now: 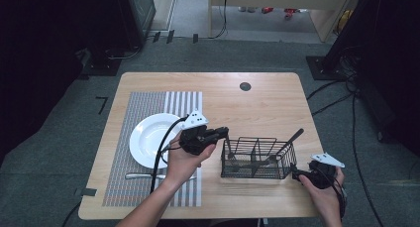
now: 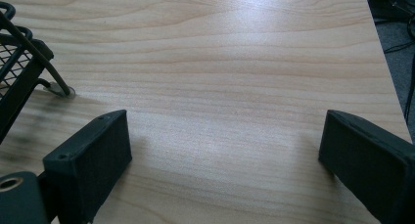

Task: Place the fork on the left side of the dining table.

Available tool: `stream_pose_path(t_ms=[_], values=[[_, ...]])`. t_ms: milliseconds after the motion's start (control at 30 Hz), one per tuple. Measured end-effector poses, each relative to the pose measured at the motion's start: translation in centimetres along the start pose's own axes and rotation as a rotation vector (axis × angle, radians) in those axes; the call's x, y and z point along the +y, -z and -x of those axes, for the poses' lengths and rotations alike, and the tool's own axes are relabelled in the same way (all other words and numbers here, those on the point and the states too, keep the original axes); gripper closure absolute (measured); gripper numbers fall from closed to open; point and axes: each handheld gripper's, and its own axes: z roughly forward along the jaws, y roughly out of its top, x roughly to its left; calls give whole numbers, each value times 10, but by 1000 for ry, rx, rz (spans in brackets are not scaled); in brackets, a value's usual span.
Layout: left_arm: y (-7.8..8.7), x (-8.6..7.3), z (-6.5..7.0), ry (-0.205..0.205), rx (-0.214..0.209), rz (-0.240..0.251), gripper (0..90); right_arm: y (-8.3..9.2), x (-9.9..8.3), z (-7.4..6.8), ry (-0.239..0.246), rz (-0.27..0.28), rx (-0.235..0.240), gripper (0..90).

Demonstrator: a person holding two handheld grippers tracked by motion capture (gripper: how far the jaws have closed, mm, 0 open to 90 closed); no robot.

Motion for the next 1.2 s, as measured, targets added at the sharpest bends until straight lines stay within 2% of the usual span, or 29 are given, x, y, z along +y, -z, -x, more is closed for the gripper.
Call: stream_pose_path(t_ms=[233,333,433,533,600,667,700,733,767,833,933,1033,1100,1200], values=[[13,9,0,44,-31,69,891,0,0,0,-1,0,0,49],[21,14,-2,59,-21,104,890,0,0,0,-2,0,0,49],[26,17,-6,81,-37,121,890,0,0,0,-2,0,0,49],[33,20,-7,81,-29,143,890,0,0,0,-2,0,0,48],[38,24,-7,98,-49,159,890,0,0,0,-2,0,0,49],[45,29,-7,95,-53,193,890,0,0,0,-1,0,0,49],[45,29,-7,95,-53,193,890,0,0,0,-1,-1,0,49],[51,32,-8,105,-61,222,890,0,0,0,-1,0,0,48],[51,32,-8,105,-61,222,890,0,0,0,-1,0,0,48],[57,36,-10,120,-74,240,890,0,0,0,0,-1,0,49],[67,41,-16,147,-66,293,890,0,0,0,-1,-1,0,49],[72,43,-21,163,-73,310,890,0,0,0,-1,-1,0,49],[78,44,-27,178,-62,336,890,0,0,0,0,0,0,49],[81,44,-32,186,-50,347,890,0,0,0,-1,0,0,49]])
